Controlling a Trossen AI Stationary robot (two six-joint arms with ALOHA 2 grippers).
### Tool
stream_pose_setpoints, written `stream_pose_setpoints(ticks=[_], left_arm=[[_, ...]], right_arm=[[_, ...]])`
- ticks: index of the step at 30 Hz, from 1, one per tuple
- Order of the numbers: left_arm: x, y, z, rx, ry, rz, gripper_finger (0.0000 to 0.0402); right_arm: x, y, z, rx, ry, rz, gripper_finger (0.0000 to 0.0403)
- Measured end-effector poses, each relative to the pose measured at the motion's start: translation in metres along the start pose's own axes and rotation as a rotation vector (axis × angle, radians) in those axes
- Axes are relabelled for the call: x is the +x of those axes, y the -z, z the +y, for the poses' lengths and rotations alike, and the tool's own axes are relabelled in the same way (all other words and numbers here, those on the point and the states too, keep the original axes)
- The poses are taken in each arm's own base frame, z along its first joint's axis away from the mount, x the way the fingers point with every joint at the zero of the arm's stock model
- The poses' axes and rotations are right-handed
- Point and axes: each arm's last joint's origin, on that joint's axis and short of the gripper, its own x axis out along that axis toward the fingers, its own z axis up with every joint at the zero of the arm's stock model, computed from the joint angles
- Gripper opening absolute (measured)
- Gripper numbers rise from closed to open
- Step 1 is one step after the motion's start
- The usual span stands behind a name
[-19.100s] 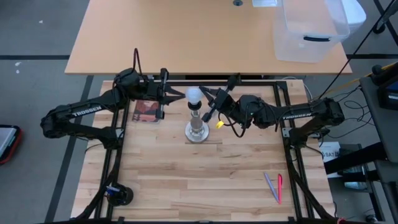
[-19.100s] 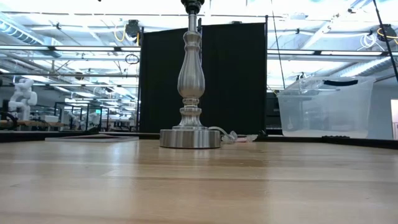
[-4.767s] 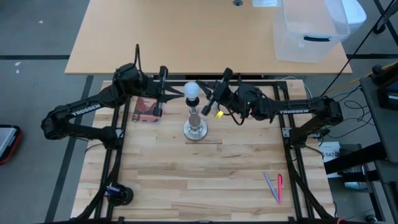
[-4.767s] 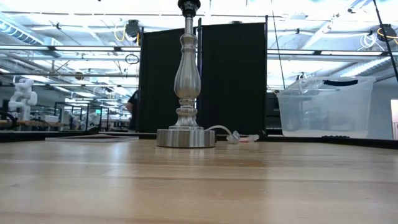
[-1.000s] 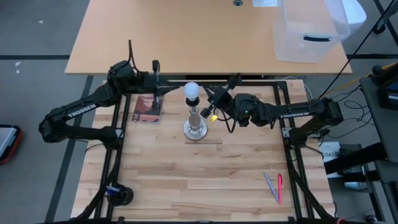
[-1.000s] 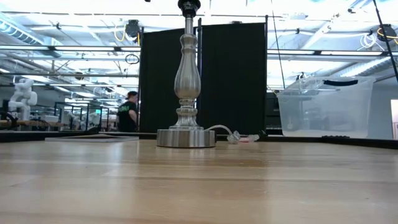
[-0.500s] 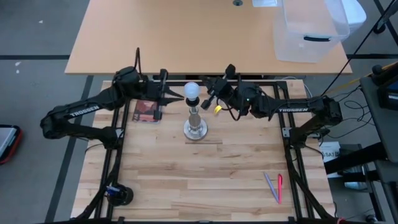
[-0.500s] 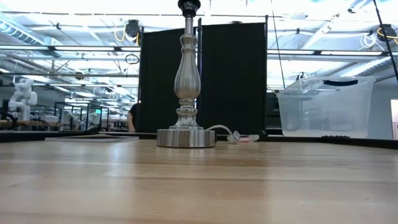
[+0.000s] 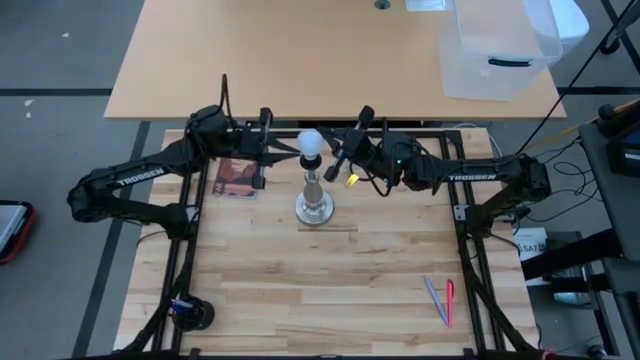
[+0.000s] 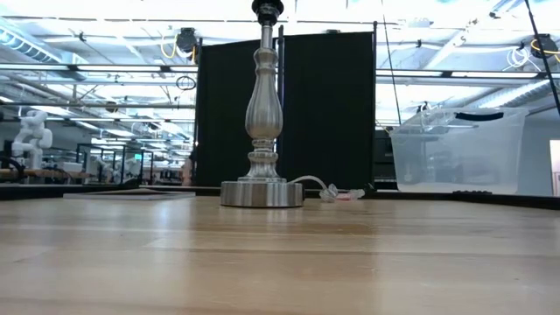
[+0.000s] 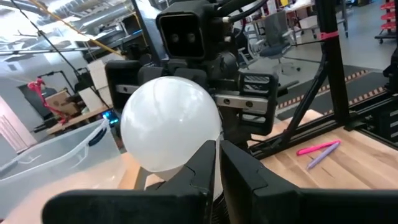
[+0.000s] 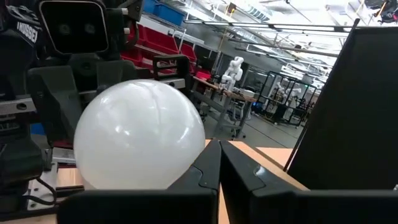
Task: Screw lightbulb
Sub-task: Insert the white lightbulb into the silver lamp
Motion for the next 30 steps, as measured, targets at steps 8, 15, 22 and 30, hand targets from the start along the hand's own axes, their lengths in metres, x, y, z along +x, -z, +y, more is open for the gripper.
stream_pose_setpoints(ticks=[8,15,22,30], left_arm=[[-0.002,0.001,0.004,-0.016,-0.018,0.004,0.0029],[-0.005,0.003,0.008,-0.019,-0.041,0.014,0.0029],[-0.004,0.005,0.009,-0.021,-0.053,0.024,0.0029],[-0.001,0.013,0.015,-0.040,-0.071,0.051,0.0029]], right_arm=[[-0.003,-0.001,0.005,0.021,0.022,0.026,0.0000],[-0.006,-0.002,0.009,0.040,0.020,0.032,0.0000],[-0.008,-0.003,0.013,0.052,0.039,0.048,0.0000],[-0.012,-0.004,0.019,0.068,0.039,0.062,0.0000]])
